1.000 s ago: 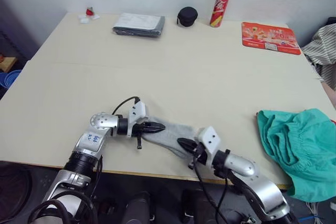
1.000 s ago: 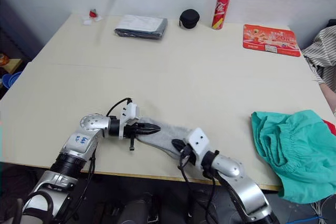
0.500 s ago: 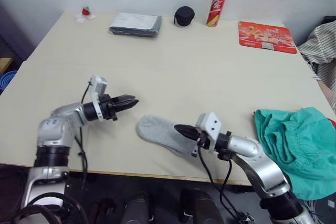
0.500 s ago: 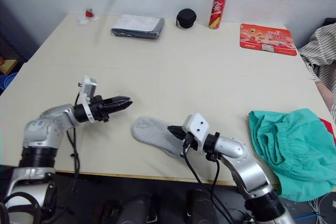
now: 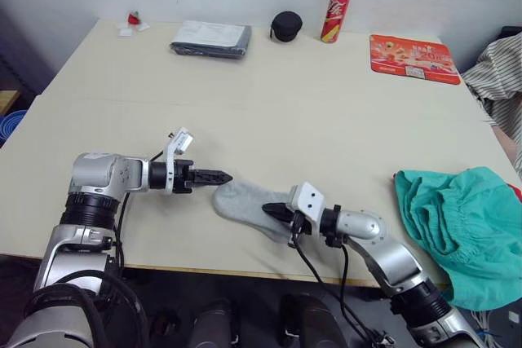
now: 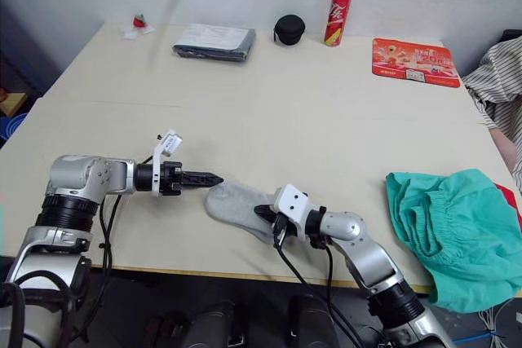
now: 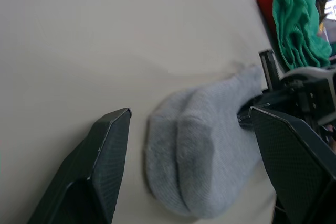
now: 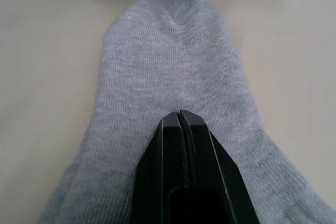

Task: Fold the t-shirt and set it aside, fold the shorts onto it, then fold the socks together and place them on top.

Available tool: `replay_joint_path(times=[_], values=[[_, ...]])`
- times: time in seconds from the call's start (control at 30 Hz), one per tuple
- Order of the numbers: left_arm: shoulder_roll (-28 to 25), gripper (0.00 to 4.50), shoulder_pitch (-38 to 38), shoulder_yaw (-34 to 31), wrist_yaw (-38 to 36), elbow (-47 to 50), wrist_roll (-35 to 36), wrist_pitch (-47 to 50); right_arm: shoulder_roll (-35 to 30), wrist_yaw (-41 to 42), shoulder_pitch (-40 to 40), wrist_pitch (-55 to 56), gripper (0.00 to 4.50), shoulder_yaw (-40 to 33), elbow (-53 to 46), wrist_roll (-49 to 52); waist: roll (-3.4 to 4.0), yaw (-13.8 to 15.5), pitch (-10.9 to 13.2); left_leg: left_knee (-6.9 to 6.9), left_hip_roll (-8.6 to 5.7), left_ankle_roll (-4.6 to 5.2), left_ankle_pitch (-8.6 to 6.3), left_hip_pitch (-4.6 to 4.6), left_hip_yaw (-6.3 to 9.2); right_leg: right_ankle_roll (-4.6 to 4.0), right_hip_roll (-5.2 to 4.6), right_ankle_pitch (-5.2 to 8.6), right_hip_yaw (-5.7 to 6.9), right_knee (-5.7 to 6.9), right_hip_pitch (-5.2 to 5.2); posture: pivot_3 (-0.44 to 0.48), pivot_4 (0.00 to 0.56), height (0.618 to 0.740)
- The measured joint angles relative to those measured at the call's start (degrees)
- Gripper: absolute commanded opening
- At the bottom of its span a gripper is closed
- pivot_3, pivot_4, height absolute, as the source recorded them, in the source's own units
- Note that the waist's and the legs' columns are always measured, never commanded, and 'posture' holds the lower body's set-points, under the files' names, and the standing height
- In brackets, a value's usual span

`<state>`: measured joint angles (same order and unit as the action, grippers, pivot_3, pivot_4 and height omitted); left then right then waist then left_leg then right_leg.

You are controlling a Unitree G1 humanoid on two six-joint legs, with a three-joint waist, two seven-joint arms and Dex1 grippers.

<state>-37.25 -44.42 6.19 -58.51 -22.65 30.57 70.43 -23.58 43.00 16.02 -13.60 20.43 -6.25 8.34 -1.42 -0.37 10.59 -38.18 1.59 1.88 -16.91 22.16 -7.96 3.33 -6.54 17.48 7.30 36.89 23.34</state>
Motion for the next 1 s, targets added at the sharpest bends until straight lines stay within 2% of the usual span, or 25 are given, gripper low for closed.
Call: replay_joint_path(times=[0.07, 0.17, 0.5, 0.73, 0.87, 1.0], values=[[-0.9, 3.79, -0.1, 2.0, -2.0, 0.6, 0.0, 0.8, 0.2, 0.1, 0.5, 0.0, 0.00, 0.0, 0.3, -0.2, 0.00, -0.1, 0.0, 0.00, 0.02, -0.02, -0.01, -0.03, -0.03, -0.03, 0.00, 0.02, -0.04, 0.03, 0.01, 0.000, 0.150, 0.740], [-1.9, 3.21, -0.1, 4.0, -4.0, 1.5, 0.0, 1.3, 0.5, 0.1, 0.9, 0.0, 0.00, 0.0, 0.9, -0.5, 0.00, -0.1, 0.0, 0.01, 0.03, -0.05, -0.02, -0.04, -0.04, -0.07, 0.00, 0.04, -0.05, 0.05, 0.03, 0.000, 0.150, 0.740], [-1.6, 0.04, -0.5, 5.0, -4.5, -0.5, -1.2, 1.1, 0.8, 0.0, 1.0, 0.0, 0.00, 0.0, 1.0, -0.7, 0.00, -0.2, 0.0, 0.01, 0.05, -0.05, -0.01, 0.00, -0.05, -0.08, -0.01, 0.04, -0.07, 0.08, 0.09, 0.000, 0.150, 0.740], [-0.9, 0.01, -2.6, 5.1, -6.9, 8.1, 1.0, 2.7, 1.3, -0.2, 1.0, -0.2, 0.00, 0.0, 1.0, -1.4, 0.00, -0.4, 0.0, 0.01, 0.05, -0.05, -0.01, 0.00, -0.04, -0.08, -0.01, 0.04, -0.08, 0.08, 0.09, 0.000, 0.150, 0.740], [2.9, 0.01, -3.0, 6.1, -7.0, 13.0, 2.6, 2.8, 1.8, -0.4, 1.0, -0.3, 0.00, 0.0, 1.0, -1.7, 0.00, -0.5, 0.0, 0.01, 0.05, -0.05, -0.01, 0.01, -0.05, -0.08, -0.01, 0.04, -0.09, 0.09, 0.09, 0.000, 0.150, 0.740], [7.4, 0.01, -3.0, 8.8, -6.3, 13.6, 2.4, 0.6, 1.8, -0.7, 0.9, -0.6, 0.00, -0.1, 0.7, -1.9, 0.00, -0.5, 0.0, 0.01, 0.05, -0.05, 0.01, 0.00, -0.07, -0.08, -0.01, 0.04, -0.09, 0.10, 0.09, 0.000, 0.150, 0.740]])
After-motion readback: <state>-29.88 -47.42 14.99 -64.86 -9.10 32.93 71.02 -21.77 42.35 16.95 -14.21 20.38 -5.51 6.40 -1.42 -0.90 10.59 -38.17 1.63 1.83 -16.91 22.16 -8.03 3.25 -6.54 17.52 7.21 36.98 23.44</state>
